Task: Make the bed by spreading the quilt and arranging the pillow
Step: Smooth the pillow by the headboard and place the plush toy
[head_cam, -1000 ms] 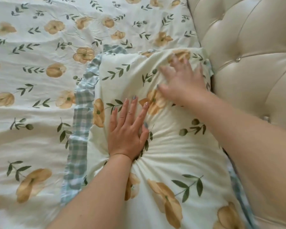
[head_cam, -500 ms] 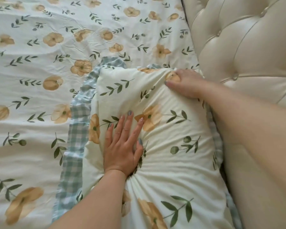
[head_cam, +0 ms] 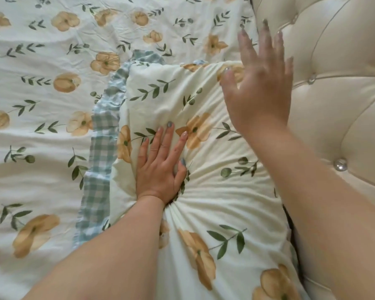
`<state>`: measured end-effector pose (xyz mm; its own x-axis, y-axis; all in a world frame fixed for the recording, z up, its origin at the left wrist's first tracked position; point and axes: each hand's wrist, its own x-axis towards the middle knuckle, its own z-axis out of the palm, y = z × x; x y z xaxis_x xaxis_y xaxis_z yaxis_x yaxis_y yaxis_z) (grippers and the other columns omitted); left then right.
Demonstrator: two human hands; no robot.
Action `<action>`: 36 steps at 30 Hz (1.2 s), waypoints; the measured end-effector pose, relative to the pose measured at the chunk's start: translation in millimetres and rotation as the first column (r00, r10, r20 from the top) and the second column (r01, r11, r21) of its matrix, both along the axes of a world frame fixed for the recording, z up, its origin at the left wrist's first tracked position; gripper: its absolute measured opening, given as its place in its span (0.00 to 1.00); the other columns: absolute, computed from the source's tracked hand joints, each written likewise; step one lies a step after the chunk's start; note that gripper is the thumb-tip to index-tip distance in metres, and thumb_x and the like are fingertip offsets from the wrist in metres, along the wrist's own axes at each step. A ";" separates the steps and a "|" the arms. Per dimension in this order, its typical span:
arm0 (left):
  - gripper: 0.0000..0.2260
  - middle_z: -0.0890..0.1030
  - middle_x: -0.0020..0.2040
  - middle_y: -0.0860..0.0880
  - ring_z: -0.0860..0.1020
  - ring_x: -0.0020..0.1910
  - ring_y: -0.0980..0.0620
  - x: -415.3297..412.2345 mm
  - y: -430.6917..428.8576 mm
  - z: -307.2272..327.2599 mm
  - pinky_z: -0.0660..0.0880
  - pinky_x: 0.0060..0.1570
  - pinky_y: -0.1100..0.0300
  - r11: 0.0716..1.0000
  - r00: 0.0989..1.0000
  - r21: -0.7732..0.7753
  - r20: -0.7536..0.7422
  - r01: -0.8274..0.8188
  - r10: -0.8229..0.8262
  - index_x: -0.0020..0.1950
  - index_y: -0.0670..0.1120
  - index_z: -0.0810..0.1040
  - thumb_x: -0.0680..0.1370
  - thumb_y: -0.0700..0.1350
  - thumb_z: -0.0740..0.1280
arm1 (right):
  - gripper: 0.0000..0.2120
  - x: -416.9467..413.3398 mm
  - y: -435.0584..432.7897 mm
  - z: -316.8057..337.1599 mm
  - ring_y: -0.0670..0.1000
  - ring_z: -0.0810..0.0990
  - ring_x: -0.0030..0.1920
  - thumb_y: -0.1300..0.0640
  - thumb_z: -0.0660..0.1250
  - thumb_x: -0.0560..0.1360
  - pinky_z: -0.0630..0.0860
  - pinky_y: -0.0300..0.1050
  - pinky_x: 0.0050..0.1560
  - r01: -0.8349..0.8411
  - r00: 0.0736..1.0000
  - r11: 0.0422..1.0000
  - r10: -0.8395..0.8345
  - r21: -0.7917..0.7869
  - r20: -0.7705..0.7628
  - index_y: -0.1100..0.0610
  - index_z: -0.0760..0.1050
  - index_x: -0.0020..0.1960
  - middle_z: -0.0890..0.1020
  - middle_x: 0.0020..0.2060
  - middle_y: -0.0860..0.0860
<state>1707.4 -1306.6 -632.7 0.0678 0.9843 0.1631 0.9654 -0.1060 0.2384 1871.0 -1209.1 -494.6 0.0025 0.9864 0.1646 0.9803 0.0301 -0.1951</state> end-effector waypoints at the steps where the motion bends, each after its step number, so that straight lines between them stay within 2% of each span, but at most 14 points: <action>1: 0.28 0.52 0.79 0.51 0.48 0.78 0.51 0.1 0.1 0.2 0.45 0.75 0.49 1.000 1.000 0.004 0.002 0.001 -0.001 0.78 0.57 0.56 0.77 0.52 0.52 | 0.29 -4.9 -28.3 -11.3 0.55 0.43 0.79 0.45 0.50 0.80 0.43 0.60 0.77 0.003 1.000 1.000 -0.003 0.012 -0.006 0.46 0.49 0.79 0.46 0.79 0.50; 4: 0.28 0.52 0.79 0.51 0.48 0.78 0.52 0.1 0.3 1.6 0.45 0.75 0.49 1.000 1.000 0.007 0.004 0.017 -0.017 0.78 0.57 0.55 0.77 0.53 0.52 | 0.30 -7.5 -69.8 -42.1 0.56 0.35 0.78 0.42 0.47 0.80 0.42 0.63 0.76 0.012 0.985 0.959 0.037 -0.284 0.168 0.44 0.42 0.79 0.38 0.79 0.49; 6: 0.28 0.52 0.79 0.50 0.48 0.78 0.51 0.3 0.4 1.9 0.46 0.75 0.48 1.000 1.000 -0.007 0.017 0.025 -0.025 0.78 0.57 0.55 0.77 0.53 0.52 | 0.30 -14.1 -49.9 -18.7 0.56 0.34 0.77 0.46 0.50 0.80 0.39 0.62 0.76 0.055 0.998 0.911 -0.045 -0.409 0.036 0.43 0.44 0.79 0.38 0.78 0.48; 9: 0.28 0.53 0.79 0.50 0.49 0.78 0.51 0.0 -1.3 0.2 0.48 0.75 0.47 1.000 1.000 0.007 0.012 0.012 -0.012 0.77 0.57 0.55 0.77 0.53 0.53 | 0.29 -15.4 -69.3 -18.3 0.55 0.41 0.79 0.48 0.51 0.79 0.43 0.61 0.77 0.039 0.998 0.997 -0.042 -0.067 -0.046 0.43 0.48 0.79 0.45 0.79 0.48; 12: 0.28 0.53 0.79 0.50 0.48 0.78 0.52 -1.3 1.5 5.1 0.47 0.75 0.47 0.999 0.999 -0.001 0.009 0.043 -0.043 0.77 0.57 0.55 0.77 0.53 0.53 | 0.31 -3.2 -101.7 -61.6 0.57 0.45 0.79 0.45 0.52 0.78 0.50 0.65 0.74 0.068 0.989 0.992 -0.053 -0.104 0.139 0.44 0.49 0.79 0.47 0.79 0.51; 17: 0.24 0.52 0.79 0.53 0.45 0.78 0.55 0.2 -13.3 33.2 0.43 0.76 0.48 0.994 0.988 -0.080 0.139 0.074 -0.062 0.77 0.58 0.58 0.80 0.55 0.53 | 0.31 4.1 -87.7 -92.9 0.59 0.48 0.78 0.47 0.54 0.77 0.49 0.65 0.74 0.037 0.988 0.999 -0.032 -0.034 0.154 0.46 0.51 0.79 0.50 0.79 0.54; 19: 0.23 0.54 0.79 0.53 0.47 0.78 0.56 -5.7 -3.0 68.4 0.42 0.76 0.48 0.998 0.963 0.036 0.261 0.056 -0.063 0.76 0.56 0.60 0.80 0.54 0.54 | 0.31 8.2 -88.0 -107.1 0.60 0.48 0.78 0.48 0.52 0.77 0.49 0.65 0.74 0.038 0.987 0.999 -0.037 -0.007 0.158 0.48 0.50 0.79 0.50 0.79 0.55; 22: 0.24 0.53 0.78 0.49 0.51 0.78 0.47 -18.2 34.2 97.4 0.44 0.76 0.44 0.956 0.977 0.292 0.211 -0.023 -0.041 0.77 0.47 0.59 0.80 0.50 0.54 | 0.30 12.3 -83.6 -114.1 0.60 0.47 0.78 0.48 0.51 0.78 0.49 0.65 0.74 0.026 0.987 0.999 -0.028 0.020 0.156 0.49 0.49 0.79 0.49 0.79 0.55; 25: 0.28 0.45 0.80 0.49 0.42 0.78 0.49 -18.9 44.3 68.3 0.42 0.75 0.43 0.980 0.972 -0.104 -0.143 0.171 -0.185 0.79 0.50 0.46 0.80 0.57 0.44 | 0.31 10.6 -84.9 -119.0 0.60 0.48 0.78 0.48 0.51 0.77 0.49 0.65 0.74 0.020 0.987 0.999 -0.026 0.038 0.160 0.48 0.50 0.79 0.50 0.79 0.55; 27: 0.28 0.47 0.80 0.51 0.43 0.78 0.51 -18.2 66.3 61.7 0.39 0.75 0.43 0.955 0.952 -0.211 -0.184 0.207 -0.246 0.79 0.55 0.48 0.80 0.60 0.43 | 0.31 10.8 -83.1 -122.1 0.60 0.48 0.78 0.48 0.51 0.77 0.50 0.65 0.74 0.021 0.988 0.998 -0.030 0.067 0.149 0.48 0.50 0.79 0.50 0.79 0.55; 30: 0.25 0.58 0.78 0.51 0.56 0.77 0.51 -5.7 115.5 116.9 0.45 0.75 0.42 0.970 0.985 0.173 -0.071 0.169 -0.159 0.77 0.52 0.59 0.81 0.58 0.50 | 0.30 12.2 -82.5 -122.5 0.60 0.49 0.78 0.48 0.51 0.77 0.50 0.65 0.74 0.027 0.991 0.996 -0.037 0.080 0.128 0.48 0.51 0.79 0.52 0.79 0.55; 32: 0.26 0.57 0.78 0.50 0.55 0.77 0.50 -6.7 136.3 126.9 0.47 0.75 0.43 0.938 0.989 0.325 0.038 0.122 -0.142 0.78 0.49 0.57 0.81 0.55 0.51 | 0.30 10.5 -83.0 -123.3 0.60 0.50 0.78 0.48 0.51 0.77 0.51 0.64 0.74 0.023 0.992 0.996 -0.033 0.089 0.119 0.48 0.52 0.78 0.53 0.79 0.54; 34: 0.28 0.45 0.80 0.50 0.43 0.78 0.51 -8.6 137.2 95.6 0.42 0.76 0.46 0.974 0.972 0.050 -0.098 0.220 -0.215 0.79 0.51 0.44 0.81 0.57 0.46 | 0.30 11.6 -81.8 -125.4 0.59 0.51 0.78 0.47 0.52 0.77 0.52 0.64 0.74 0.030 0.993 0.994 -0.041 0.101 0.111 0.48 0.54 0.78 0.53 0.78 0.54; 36: 0.28 0.40 0.79 0.53 0.38 0.77 0.54 -13.6 140.1 74.4 0.38 0.76 0.48 0.924 0.935 -0.307 -0.193 0.229 -0.296 0.78 0.55 0.39 0.80 0.60 0.43 | 0.30 11.7 -80.0 -126.8 0.59 0.52 0.78 0.48 0.53 0.76 0.52 0.64 0.73 0.023 0.994 0.994 -0.035 0.109 0.103 0.47 0.54 0.78 0.54 0.78 0.54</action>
<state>1693.8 -1166.6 -558.2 0.3326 0.9287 -0.1637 0.9430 -0.3258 0.0680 1882.7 -1289.2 -621.4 0.0079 0.9626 0.2707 0.9959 0.0168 -0.0889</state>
